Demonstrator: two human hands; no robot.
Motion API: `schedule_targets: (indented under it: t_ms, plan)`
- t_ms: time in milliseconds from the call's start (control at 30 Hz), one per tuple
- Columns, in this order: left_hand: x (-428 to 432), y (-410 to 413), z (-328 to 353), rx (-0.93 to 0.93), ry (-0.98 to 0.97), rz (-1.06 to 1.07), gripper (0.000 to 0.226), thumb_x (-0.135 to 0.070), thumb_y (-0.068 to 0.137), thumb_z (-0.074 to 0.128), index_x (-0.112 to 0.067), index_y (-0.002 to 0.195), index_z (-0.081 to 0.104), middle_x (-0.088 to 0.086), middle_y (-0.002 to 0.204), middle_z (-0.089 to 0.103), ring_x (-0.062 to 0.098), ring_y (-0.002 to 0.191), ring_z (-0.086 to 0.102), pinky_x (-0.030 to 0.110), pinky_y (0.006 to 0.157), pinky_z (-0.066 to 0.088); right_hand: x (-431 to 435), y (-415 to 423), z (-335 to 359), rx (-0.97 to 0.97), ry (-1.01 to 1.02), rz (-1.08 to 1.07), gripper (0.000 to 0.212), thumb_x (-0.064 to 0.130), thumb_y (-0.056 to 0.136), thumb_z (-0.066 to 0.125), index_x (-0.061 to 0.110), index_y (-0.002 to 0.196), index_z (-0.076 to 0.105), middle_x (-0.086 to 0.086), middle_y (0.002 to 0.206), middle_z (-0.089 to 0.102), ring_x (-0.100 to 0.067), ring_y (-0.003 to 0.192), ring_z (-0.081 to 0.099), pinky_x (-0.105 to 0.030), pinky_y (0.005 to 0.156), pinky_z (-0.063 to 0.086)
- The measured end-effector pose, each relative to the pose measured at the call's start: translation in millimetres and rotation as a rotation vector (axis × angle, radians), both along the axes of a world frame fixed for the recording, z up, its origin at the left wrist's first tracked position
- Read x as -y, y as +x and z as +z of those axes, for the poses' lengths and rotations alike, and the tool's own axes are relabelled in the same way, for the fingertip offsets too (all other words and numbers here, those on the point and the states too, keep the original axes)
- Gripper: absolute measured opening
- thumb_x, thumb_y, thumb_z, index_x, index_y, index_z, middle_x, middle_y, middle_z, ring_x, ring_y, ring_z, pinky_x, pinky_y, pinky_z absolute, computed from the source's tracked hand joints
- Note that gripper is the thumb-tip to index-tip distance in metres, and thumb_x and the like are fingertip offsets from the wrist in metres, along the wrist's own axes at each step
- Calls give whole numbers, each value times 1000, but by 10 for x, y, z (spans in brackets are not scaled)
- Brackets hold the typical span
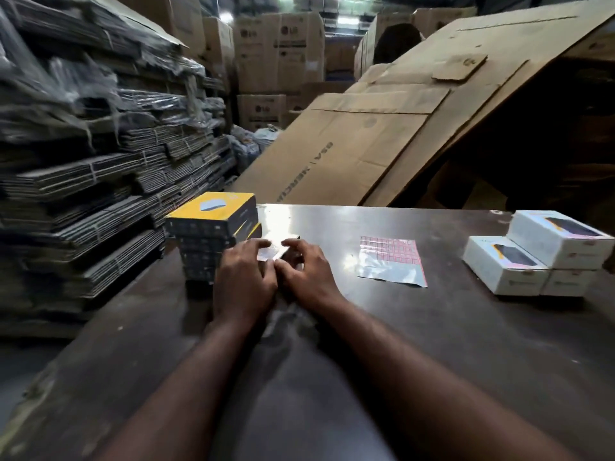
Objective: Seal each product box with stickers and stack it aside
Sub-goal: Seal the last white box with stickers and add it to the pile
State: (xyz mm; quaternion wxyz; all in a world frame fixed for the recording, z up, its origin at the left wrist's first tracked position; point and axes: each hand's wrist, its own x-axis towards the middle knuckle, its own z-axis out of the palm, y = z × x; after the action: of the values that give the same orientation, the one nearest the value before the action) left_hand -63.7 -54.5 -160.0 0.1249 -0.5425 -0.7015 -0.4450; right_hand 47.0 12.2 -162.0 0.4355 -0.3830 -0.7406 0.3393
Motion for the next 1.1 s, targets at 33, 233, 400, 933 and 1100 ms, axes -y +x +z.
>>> schedule_targets:
  t_ms: [33, 233, 400, 933, 1100]
  plan:
    - [-17, -16, -15, 12, -22, 3, 33, -16, 85, 71, -17, 117, 68, 9, 115, 70, 33, 108, 59, 41, 95, 46, -11, 6, -5, 9, 5, 15, 35, 24, 91, 69, 25, 126, 66, -1, 111, 54, -14, 111, 56, -25, 103, 43]
    - [-60, -81, -89, 66, -41, -8, 45, -14, 80, 77, -8, 122, 65, 15, 119, 67, 35, 111, 59, 33, 100, 37, -44, -20, -68, 39, 13, 73, 27, 23, 98, 60, 23, 125, 67, -6, 120, 51, -9, 111, 52, -12, 97, 34]
    - [-25, -117, -88, 105, -13, -12, 54, -12, 76, 83, -4, 126, 64, 18, 121, 66, 37, 111, 59, 34, 99, 39, -39, -5, -76, 40, 15, 56, 26, 24, 100, 56, 21, 125, 65, -8, 121, 51, -8, 106, 50, -11, 92, 33]
    - [-28, 109, -40, 685, -43, -202, 26, -17, 89, 77, -16, 113, 68, 0, 93, 69, 10, 84, 67, 21, 81, 57, -91, 317, -78, -49, 34, -79, 13, 19, 97, 59, 17, 105, 70, -5, 106, 63, -19, 99, 63, -23, 86, 46]
    - [-180, 277, -17, 983, -115, -289, 32, -19, 93, 72, -7, 121, 62, 7, 98, 70, 21, 87, 68, 32, 77, 60, -142, 620, -89, -84, 47, -137, 9, 19, 92, 67, 23, 94, 75, -1, 102, 68, -11, 86, 67, -13, 77, 47]
